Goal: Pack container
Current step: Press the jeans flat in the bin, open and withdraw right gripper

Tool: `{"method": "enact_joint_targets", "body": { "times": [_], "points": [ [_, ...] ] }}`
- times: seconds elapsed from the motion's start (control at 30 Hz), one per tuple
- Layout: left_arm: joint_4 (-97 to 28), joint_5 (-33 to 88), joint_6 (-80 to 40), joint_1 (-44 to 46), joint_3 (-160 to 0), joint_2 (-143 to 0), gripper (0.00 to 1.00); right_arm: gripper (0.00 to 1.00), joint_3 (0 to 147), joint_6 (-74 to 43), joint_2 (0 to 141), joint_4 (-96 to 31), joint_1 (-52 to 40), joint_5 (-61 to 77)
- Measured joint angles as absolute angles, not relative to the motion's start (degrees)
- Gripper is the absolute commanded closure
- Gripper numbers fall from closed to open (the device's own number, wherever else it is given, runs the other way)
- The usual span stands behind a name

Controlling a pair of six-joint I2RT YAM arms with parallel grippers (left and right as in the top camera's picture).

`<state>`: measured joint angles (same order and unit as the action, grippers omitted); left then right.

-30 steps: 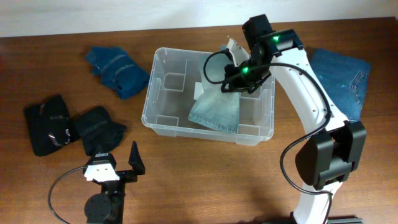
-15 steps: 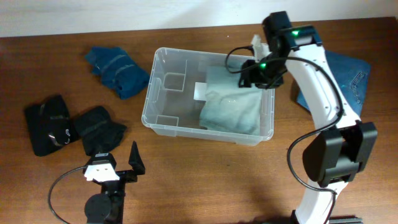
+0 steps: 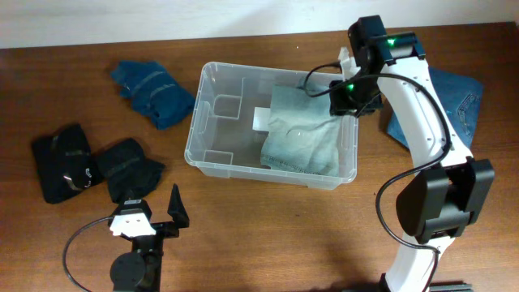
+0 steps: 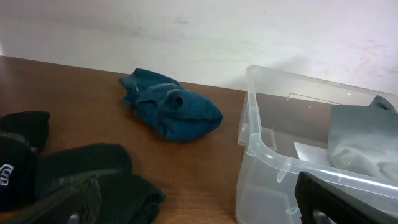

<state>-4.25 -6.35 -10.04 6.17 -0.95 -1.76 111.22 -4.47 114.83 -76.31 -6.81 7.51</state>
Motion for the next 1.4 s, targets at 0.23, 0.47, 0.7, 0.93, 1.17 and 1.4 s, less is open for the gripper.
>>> {"method": "enact_joint_targets", "body": {
  "times": [0.23, 0.47, 0.7, 0.93, 1.17, 1.4],
  "points": [
    [-4.3, -6.3, -10.0, 6.2, -1.0, -1.8, 0.01, 0.6, 111.2, -3.9, 114.8, -67.7, -6.8, 4.6],
    [-4.3, -6.3, -10.0, 6.2, -1.0, -1.8, 0.01, 0.62, 111.6, -3.7, 117.8, -63.9, -6.8, 3.9],
    [-4.3, -6.3, -10.0, 6.2, -1.0, -1.8, 0.01, 0.64, 111.6, -3.0, 124.7, -56.9, -6.8, 3.5],
    [-4.3, -6.3, -10.0, 6.2, -1.0, -1.8, 0.01, 0.64, 111.6, -2.4, 127.0, -47.7, -6.8, 2.4],
    [-4.3, -6.3, -10.0, 6.2, -1.0, -1.8, 0.01, 0.68, 112.2, -0.8, 127.0, -46.9, -6.8, 1.5],
    [-4.3, -6.3, -10.0, 6.2, -1.0, -1.8, 0.0, 0.43, 119.1, -1.1, 127.0, -56.4, -6.8, 3.1]
  ]
}}
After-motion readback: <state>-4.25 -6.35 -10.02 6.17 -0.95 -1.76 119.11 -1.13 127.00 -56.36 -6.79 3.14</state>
